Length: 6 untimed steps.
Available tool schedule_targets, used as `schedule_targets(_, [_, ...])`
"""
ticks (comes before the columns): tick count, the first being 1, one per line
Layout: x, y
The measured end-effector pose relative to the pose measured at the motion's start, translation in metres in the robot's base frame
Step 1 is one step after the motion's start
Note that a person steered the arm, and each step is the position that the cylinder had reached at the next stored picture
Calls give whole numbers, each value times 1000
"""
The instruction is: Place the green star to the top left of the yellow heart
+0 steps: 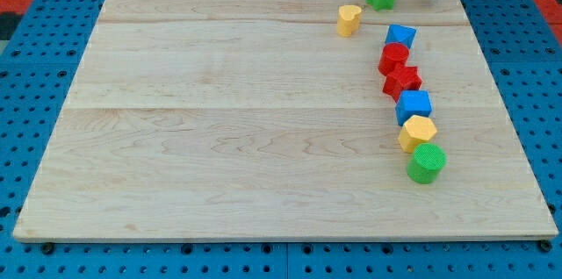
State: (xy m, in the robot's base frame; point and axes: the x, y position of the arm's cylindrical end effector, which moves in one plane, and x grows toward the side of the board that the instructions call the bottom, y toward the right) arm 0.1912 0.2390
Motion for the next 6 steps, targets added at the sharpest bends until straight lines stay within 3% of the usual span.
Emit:
schedule_targets(2, [5,-113])
schedule_targets(3, [6,-113])
schedule_targets(4, [10,-64])
schedule_targets(5, [27,-74])
schedule_targets(6, [26,-168])
